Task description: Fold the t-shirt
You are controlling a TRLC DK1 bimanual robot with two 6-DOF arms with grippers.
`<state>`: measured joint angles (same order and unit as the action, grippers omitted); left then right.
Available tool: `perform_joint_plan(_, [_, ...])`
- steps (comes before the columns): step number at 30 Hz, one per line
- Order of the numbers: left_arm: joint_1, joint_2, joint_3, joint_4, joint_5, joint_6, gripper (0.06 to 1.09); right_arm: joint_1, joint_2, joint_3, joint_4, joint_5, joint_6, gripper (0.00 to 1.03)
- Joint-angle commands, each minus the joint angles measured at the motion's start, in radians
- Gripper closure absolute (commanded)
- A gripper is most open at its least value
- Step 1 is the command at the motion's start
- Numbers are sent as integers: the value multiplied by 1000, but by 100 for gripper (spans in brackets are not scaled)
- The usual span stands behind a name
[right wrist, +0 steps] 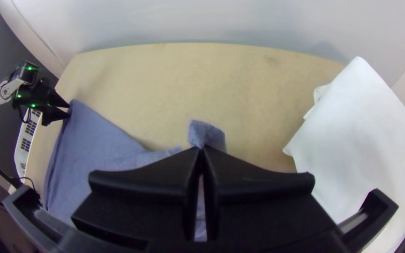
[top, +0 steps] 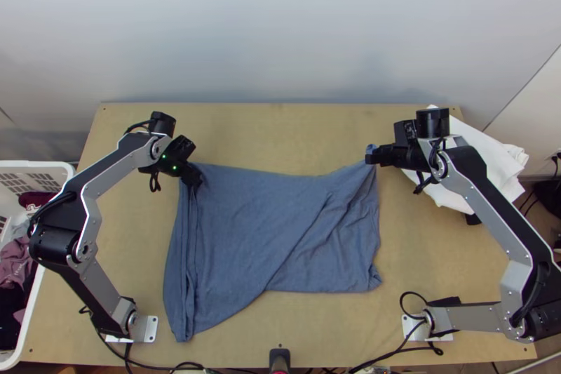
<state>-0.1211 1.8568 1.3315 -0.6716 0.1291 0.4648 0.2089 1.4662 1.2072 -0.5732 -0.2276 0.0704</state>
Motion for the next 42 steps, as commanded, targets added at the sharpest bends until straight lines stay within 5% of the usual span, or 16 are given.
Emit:
perform_joint_plan(1, [8,7,-6,7,-3,21,51,-6,0,-8,-1,1,0,100])
perform_joint_plan(12, [17,1,-40,61,-3,41,104,-2,-3,-23,-1,1,0,100])
perform_joint_plan(18, [44,-70,-15,33,7,29,105,14,-37,-9,-22,-1,2,100])
perform_joint_plan(31, [305,-596,199,-286,184,-49,105,52,-449,222,-376,-1,0,100])
perform_joint_plan(39, [709,-832,456,-548,494,-17,105,49,-644,485,-590,-1,19,100])
perform_joint_plan(42, [702,-940,537,-614,530,-17,105,52,-650,652,-668,1,14,100])
